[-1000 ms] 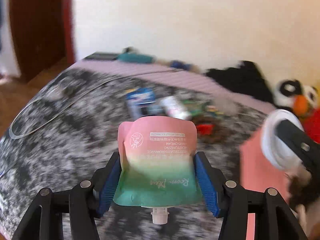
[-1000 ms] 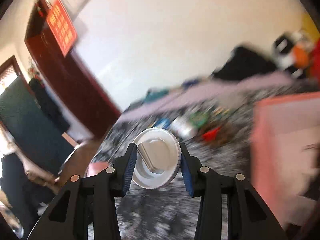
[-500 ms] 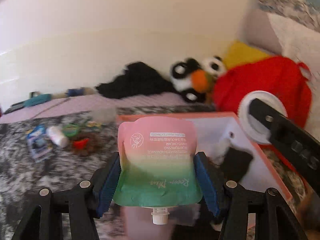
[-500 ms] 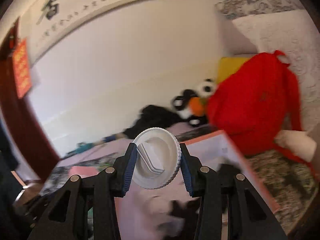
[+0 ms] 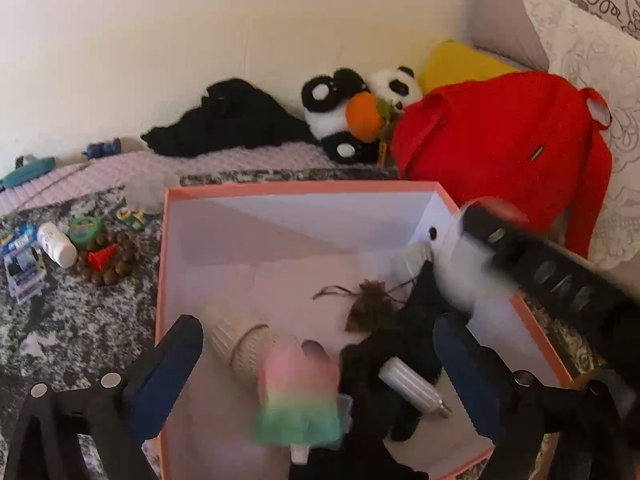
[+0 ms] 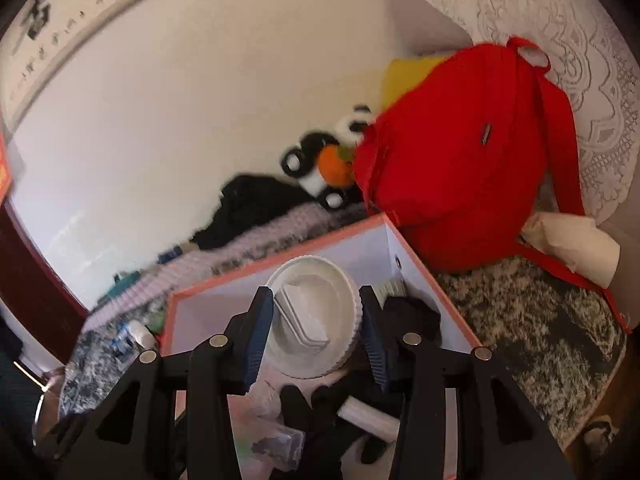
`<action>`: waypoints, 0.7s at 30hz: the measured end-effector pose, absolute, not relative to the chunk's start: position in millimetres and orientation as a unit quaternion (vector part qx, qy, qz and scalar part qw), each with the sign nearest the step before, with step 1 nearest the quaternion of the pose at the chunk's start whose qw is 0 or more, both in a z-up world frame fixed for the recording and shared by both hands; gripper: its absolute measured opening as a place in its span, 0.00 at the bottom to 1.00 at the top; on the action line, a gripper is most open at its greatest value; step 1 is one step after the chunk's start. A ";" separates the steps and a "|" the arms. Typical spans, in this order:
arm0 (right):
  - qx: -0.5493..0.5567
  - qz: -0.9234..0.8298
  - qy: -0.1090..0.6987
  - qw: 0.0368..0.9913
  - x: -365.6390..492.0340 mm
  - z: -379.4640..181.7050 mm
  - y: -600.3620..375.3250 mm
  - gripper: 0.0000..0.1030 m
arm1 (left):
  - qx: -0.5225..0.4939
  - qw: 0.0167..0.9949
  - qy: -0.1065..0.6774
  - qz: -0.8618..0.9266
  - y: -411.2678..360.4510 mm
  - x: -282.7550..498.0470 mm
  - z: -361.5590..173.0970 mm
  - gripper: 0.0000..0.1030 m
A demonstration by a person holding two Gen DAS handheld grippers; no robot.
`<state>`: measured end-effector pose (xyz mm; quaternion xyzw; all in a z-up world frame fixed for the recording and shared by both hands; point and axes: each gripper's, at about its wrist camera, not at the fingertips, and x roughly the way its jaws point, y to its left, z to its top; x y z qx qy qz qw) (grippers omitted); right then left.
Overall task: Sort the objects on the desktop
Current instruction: 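Carry the pouch and lid over the pink box and open both grippers, then move both grippers back over the table toward the bottles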
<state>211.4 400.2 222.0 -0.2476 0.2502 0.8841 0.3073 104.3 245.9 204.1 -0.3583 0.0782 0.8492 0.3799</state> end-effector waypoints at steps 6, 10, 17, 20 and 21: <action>-0.259 0.872 0.231 0.345 208.6 217.8 395.9 0.92 | -0.365 0.371 0.069 0.851 241.5 99.3 204.8 0.97; -0.257 0.874 0.234 0.339 206.9 216.6 392.7 0.92 | -0.365 0.365 0.067 0.854 235.0 97.0 207.2 0.97; -0.254 0.884 0.235 0.314 194.9 219.1 374.6 0.92 | -0.362 0.325 0.063 0.871 198.2 80.2 213.5 0.97; -0.252 0.894 0.227 0.292 186.1 222.1 358.6 0.92 | -0.366 0.289 0.065 0.882 164.6 59.4 212.7 0.97; -0.252 0.899 0.221 0.281 181.6 223.0 351.2 0.92 | -0.368 0.270 0.060 0.888 146.5 47.2 209.6 0.97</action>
